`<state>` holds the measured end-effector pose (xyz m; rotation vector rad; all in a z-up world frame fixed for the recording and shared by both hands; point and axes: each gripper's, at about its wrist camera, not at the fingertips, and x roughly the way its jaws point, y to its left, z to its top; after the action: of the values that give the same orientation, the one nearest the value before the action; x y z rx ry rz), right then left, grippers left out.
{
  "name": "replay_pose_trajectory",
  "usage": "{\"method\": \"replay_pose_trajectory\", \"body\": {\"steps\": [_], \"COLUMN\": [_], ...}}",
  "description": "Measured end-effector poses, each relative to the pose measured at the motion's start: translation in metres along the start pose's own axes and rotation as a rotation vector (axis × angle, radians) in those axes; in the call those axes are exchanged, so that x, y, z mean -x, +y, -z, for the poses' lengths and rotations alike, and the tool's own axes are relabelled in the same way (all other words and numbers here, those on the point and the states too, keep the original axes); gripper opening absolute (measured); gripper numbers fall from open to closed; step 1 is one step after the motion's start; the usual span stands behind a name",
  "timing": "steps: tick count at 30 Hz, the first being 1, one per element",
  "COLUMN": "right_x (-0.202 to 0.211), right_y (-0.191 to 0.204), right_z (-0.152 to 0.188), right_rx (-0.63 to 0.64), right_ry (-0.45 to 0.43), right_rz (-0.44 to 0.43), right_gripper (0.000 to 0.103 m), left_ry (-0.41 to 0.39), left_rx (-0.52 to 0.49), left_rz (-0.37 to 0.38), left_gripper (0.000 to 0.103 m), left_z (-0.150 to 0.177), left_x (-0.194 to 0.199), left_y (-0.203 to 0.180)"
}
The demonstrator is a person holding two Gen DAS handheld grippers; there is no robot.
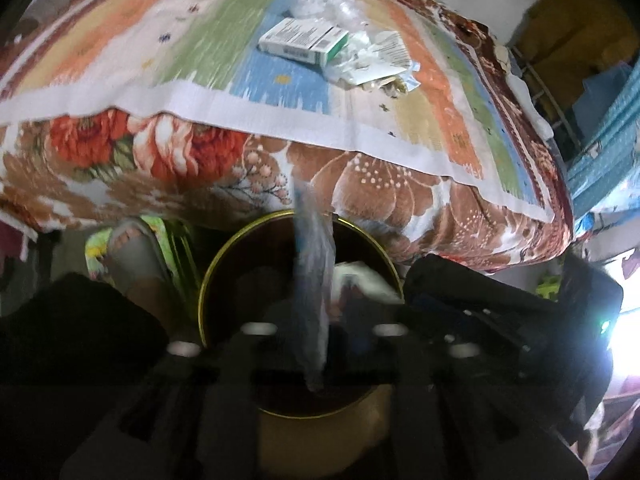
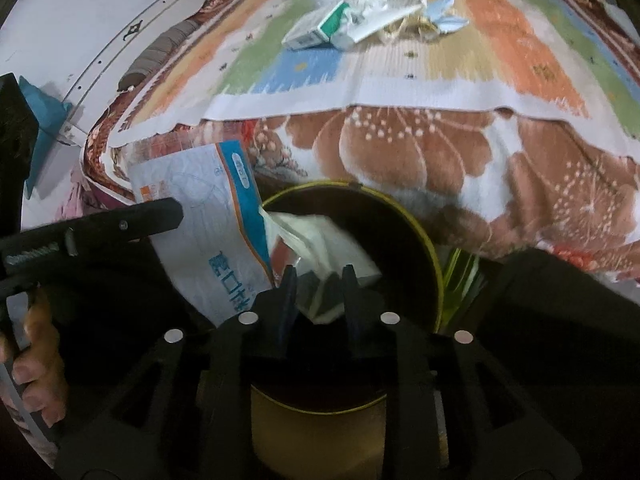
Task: Collect trash
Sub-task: 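Open both tools to drop the carton and bag into the bin, then move both open tools back over the remaining trash pile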
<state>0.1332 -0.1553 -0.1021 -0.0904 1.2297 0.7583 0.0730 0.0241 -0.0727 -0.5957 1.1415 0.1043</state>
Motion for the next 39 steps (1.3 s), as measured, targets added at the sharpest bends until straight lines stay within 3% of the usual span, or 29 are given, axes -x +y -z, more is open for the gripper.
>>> {"method": "replay_pose_trajectory", "body": {"steps": [9, 12, 24, 27, 29, 32, 39], "right_x": [0.008, 0.014, 0.042, 0.048, 0.051, 0.056, 0.061], "right_y": [-0.004, -0.009, -0.013, -0.009, -0.006, -0.005, -0.006], "right_z": [-0.005, -0.009, -0.035, -0.043, -0.048, -0.057, -0.075], "right_rx": [-0.006, -0.022, 0.002, 0.031, 0.054, 0.056, 0.075], "right_ry": [-0.034, -0.054, -0.150, -0.171, -0.186, -0.212, -0.221], "right_rz": [0.027, 0.015, 0.046, 0.058, 0.076, 0.078, 0.096], "right_gripper": [0.042, 0.051, 0.066, 0.075, 0.082, 0.094, 0.094], "left_ry": [-0.052, -0.074, -0.157, -0.179, -0.210, -0.247, -0.249], "left_rx": [0.013, 0.025, 0.050, 0.062, 0.071, 0.098, 0.150], "left_rz": [-0.005, -0.001, 0.021, 0.029, 0.017, -0.029, -0.005], "left_gripper": [0.047, 0.052, 0.075, 0.084, 0.096, 0.097, 0.097], "left_z": [-0.007, -0.013, -0.031, -0.037, -0.041, -0.049, -0.066], "left_x": [0.013, 0.020, 0.039, 0.043, 0.047, 0.051, 0.054], "left_y": [0.003, 0.006, 0.011, 0.011, 0.011, 0.014, 0.019]}}
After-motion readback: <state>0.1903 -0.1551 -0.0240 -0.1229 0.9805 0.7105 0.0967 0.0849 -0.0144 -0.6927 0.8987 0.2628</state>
